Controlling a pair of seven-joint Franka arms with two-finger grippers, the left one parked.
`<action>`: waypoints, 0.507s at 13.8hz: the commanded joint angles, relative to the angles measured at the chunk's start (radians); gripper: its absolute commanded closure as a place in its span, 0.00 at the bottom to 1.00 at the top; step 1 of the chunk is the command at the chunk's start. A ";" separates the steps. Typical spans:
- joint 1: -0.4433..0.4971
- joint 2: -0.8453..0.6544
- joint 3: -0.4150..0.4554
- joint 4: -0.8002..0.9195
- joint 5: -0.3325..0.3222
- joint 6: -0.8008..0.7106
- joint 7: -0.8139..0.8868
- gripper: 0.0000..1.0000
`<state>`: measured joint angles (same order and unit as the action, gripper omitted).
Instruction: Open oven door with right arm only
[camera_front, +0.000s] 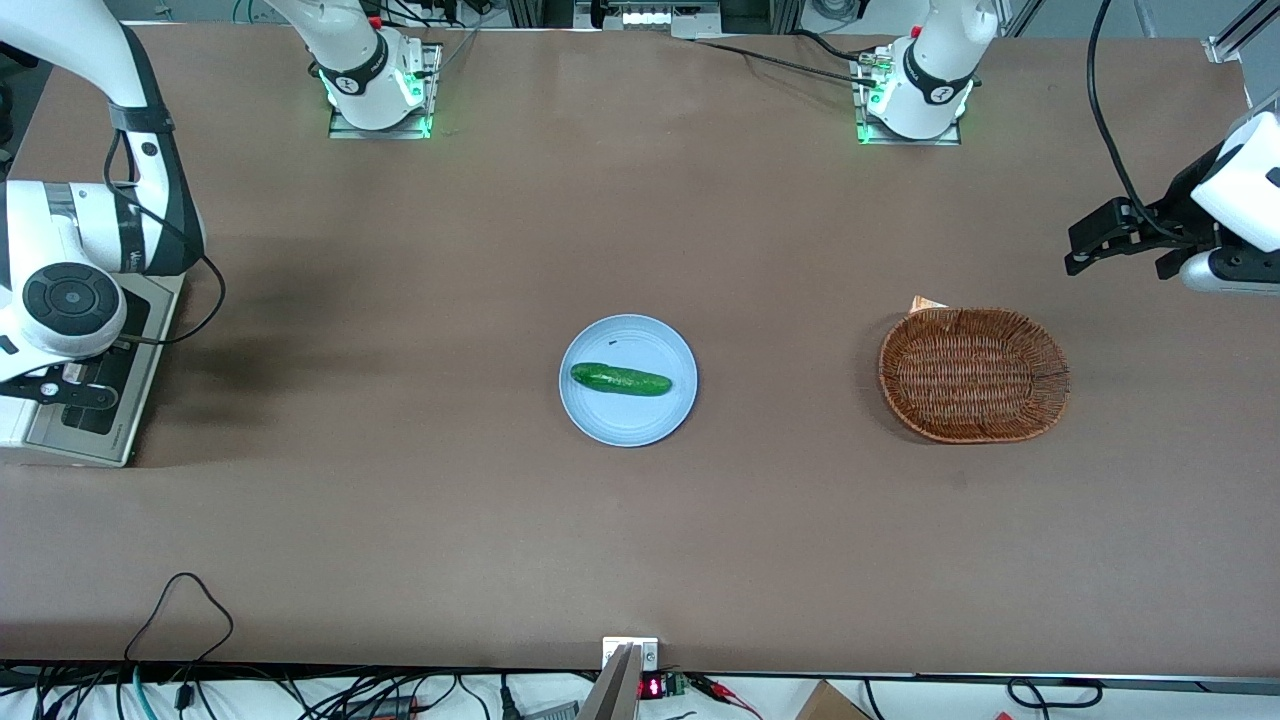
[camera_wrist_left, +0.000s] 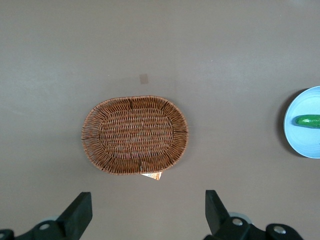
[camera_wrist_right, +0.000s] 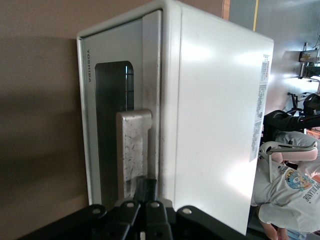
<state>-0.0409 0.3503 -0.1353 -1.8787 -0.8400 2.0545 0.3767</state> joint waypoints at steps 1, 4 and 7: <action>-0.007 0.002 0.002 -0.014 -0.024 0.032 0.021 1.00; -0.007 0.012 0.002 -0.017 -0.016 0.041 0.037 1.00; -0.002 0.015 0.006 -0.022 0.005 0.059 0.037 1.00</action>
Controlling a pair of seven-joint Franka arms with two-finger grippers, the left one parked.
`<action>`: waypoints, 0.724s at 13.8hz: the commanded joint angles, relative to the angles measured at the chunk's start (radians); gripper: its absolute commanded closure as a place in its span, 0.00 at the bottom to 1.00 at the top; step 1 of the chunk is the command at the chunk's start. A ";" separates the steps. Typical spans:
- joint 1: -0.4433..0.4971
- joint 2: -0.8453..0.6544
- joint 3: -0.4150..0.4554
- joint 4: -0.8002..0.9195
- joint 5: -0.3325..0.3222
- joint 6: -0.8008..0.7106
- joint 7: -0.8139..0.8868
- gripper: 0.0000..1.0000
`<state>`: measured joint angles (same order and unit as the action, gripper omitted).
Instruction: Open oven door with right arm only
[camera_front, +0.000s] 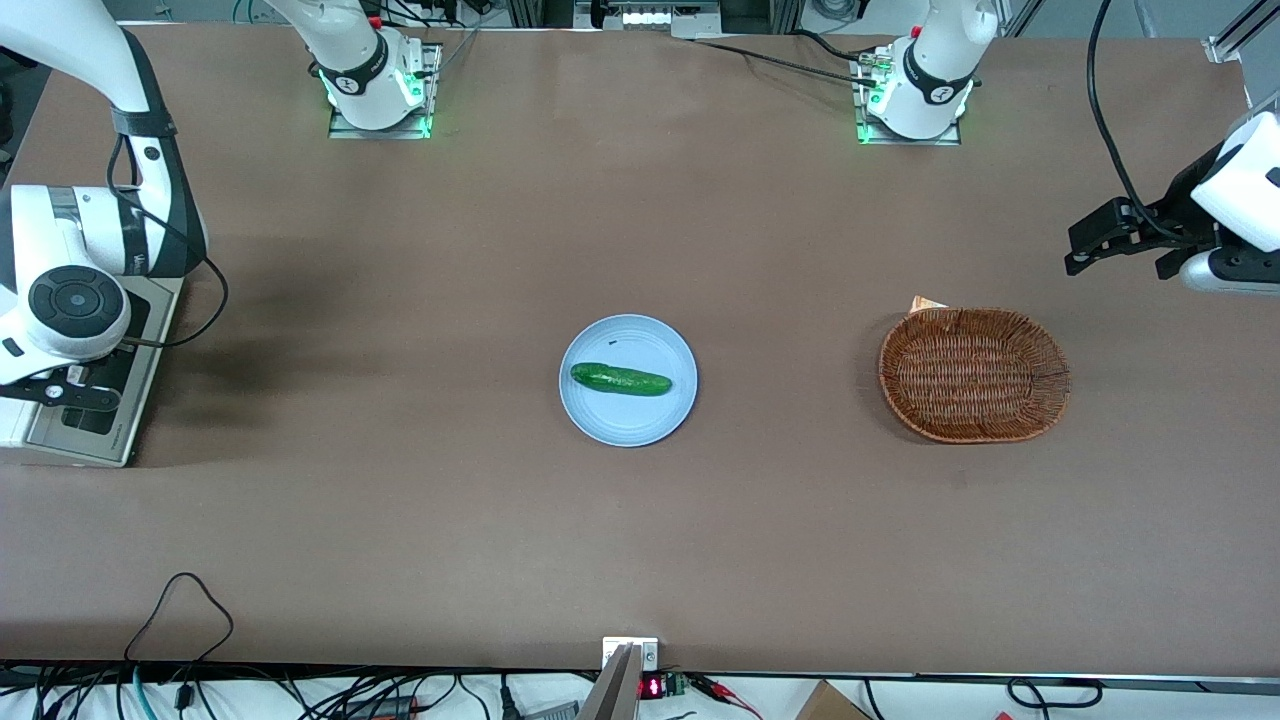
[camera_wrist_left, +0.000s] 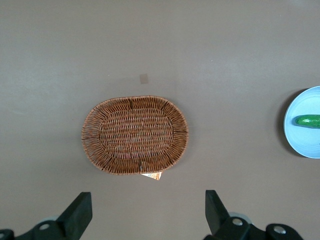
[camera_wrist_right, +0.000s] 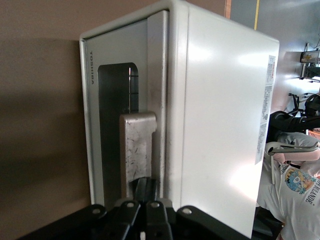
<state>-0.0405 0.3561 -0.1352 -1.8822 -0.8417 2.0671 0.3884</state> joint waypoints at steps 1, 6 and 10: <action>-0.001 0.009 0.011 -0.018 0.033 0.050 0.026 1.00; 0.002 0.010 0.012 -0.060 0.094 0.125 0.023 1.00; 0.004 0.015 0.014 -0.071 0.142 0.137 0.021 1.00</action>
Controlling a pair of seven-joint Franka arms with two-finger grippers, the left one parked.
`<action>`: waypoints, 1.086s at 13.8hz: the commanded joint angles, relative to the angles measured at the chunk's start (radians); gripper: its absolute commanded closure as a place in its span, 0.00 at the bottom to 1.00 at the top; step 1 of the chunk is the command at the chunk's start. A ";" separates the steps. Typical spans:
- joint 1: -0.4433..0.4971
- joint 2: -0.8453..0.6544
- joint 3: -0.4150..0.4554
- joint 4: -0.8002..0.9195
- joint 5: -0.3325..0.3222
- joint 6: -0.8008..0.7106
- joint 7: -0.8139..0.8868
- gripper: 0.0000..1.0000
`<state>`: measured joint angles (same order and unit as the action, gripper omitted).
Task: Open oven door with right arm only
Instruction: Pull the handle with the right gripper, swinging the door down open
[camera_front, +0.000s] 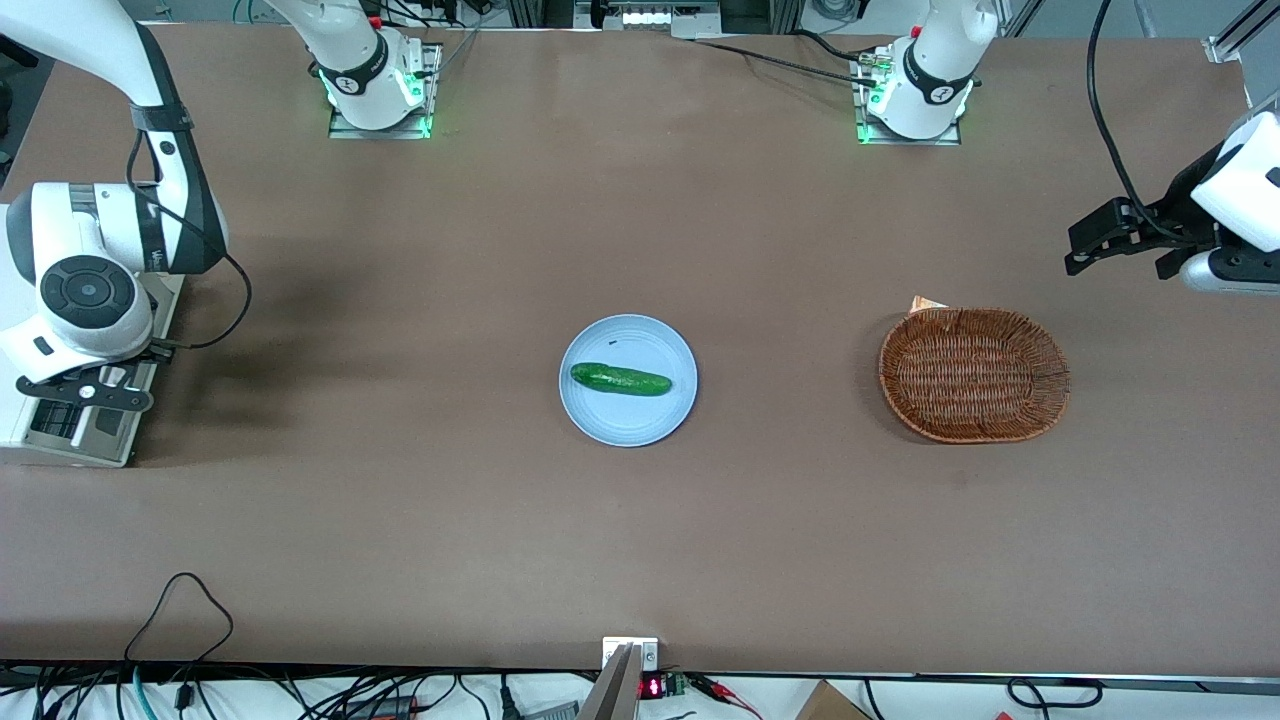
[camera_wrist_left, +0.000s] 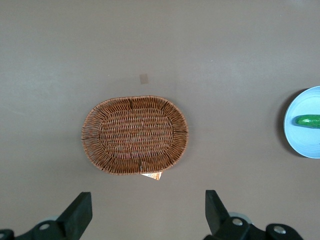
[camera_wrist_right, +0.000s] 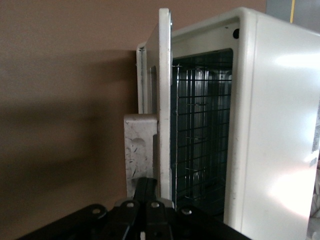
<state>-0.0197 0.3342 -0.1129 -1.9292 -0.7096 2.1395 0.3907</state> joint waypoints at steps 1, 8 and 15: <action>-0.017 0.040 -0.008 -0.025 0.030 0.072 0.019 1.00; -0.017 0.068 -0.007 -0.033 0.044 0.092 0.017 1.00; -0.017 0.098 -0.004 -0.040 0.045 0.112 0.016 1.00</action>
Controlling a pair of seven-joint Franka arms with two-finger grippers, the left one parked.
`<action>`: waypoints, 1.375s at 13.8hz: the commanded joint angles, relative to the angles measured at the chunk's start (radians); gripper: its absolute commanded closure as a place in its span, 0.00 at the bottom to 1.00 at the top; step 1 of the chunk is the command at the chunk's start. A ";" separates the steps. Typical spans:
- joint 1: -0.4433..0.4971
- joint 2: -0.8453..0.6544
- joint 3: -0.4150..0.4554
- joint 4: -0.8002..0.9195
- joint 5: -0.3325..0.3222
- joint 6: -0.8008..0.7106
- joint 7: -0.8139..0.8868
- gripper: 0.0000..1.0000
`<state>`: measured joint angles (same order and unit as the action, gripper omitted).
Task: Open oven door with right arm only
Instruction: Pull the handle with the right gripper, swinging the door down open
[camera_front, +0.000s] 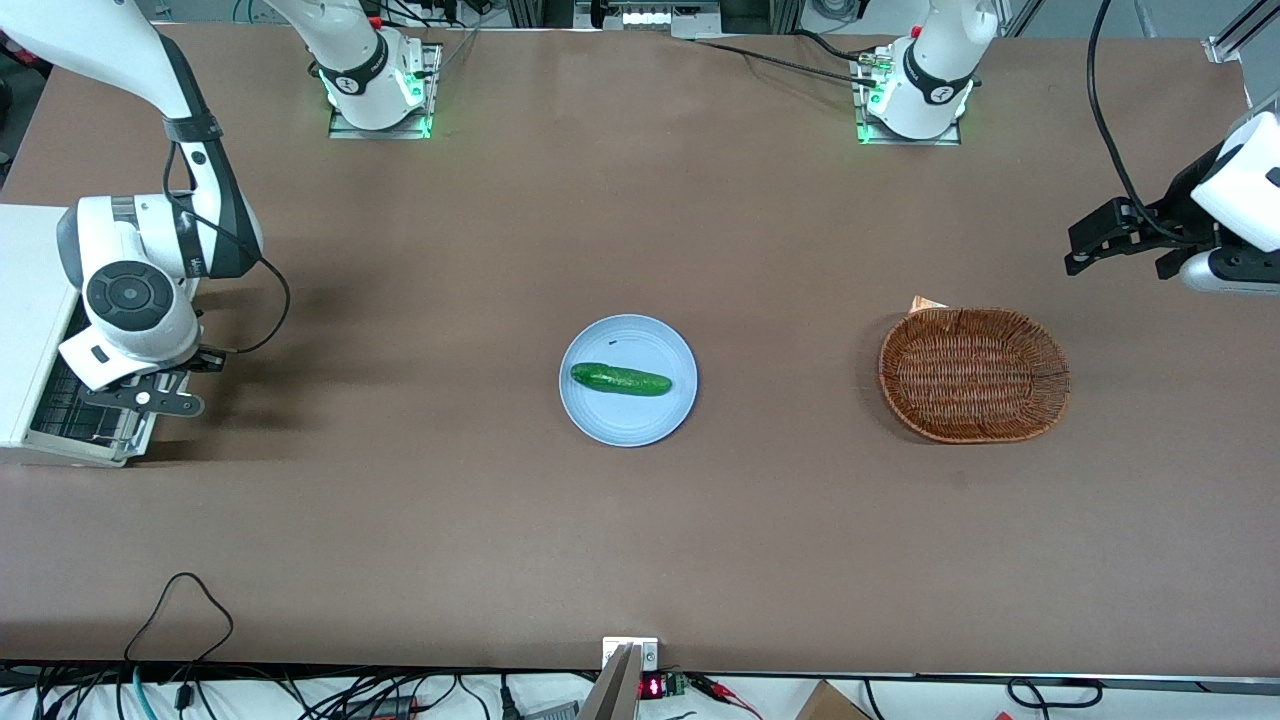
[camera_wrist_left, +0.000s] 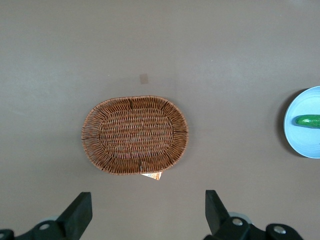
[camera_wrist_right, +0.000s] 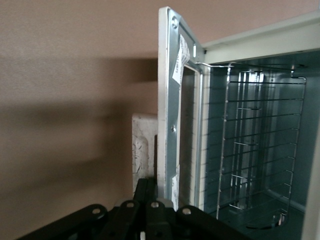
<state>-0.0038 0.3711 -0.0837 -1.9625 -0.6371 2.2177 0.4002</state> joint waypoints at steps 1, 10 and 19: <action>-0.033 0.068 -0.030 -0.007 -0.027 0.043 0.006 1.00; -0.033 0.103 -0.030 -0.007 -0.015 0.072 0.005 1.00; -0.036 0.144 -0.030 -0.007 -0.013 0.106 0.006 1.00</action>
<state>-0.0006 0.5013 -0.0699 -1.9636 -0.6117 2.3443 0.4211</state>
